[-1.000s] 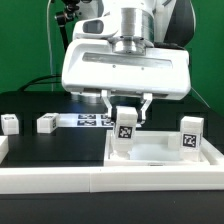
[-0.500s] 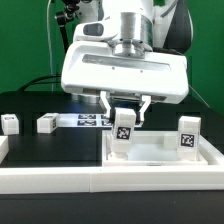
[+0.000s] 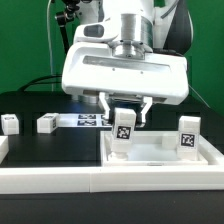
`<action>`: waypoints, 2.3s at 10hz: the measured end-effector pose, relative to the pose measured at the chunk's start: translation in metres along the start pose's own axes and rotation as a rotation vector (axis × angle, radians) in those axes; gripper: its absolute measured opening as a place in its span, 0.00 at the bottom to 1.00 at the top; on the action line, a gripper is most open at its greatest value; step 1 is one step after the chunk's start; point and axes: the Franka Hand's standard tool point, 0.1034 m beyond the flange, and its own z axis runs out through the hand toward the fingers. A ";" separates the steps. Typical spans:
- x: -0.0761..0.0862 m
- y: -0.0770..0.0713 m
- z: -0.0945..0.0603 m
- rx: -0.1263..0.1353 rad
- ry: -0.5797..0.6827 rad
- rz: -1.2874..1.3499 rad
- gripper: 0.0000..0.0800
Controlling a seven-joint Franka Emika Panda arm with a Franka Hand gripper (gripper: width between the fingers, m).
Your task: Assemble square table
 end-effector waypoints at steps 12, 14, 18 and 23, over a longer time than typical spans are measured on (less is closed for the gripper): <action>0.007 0.003 -0.008 0.011 -0.023 0.007 0.81; 0.004 0.002 -0.006 0.013 -0.035 0.006 0.81; -0.005 -0.006 -0.002 0.099 -0.357 0.022 0.81; 0.000 0.000 -0.002 0.122 -0.466 0.027 0.81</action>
Offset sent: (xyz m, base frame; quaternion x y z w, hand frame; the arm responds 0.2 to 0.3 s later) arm 0.0000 0.0000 0.0000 0.0000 0.0000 0.0000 1.0000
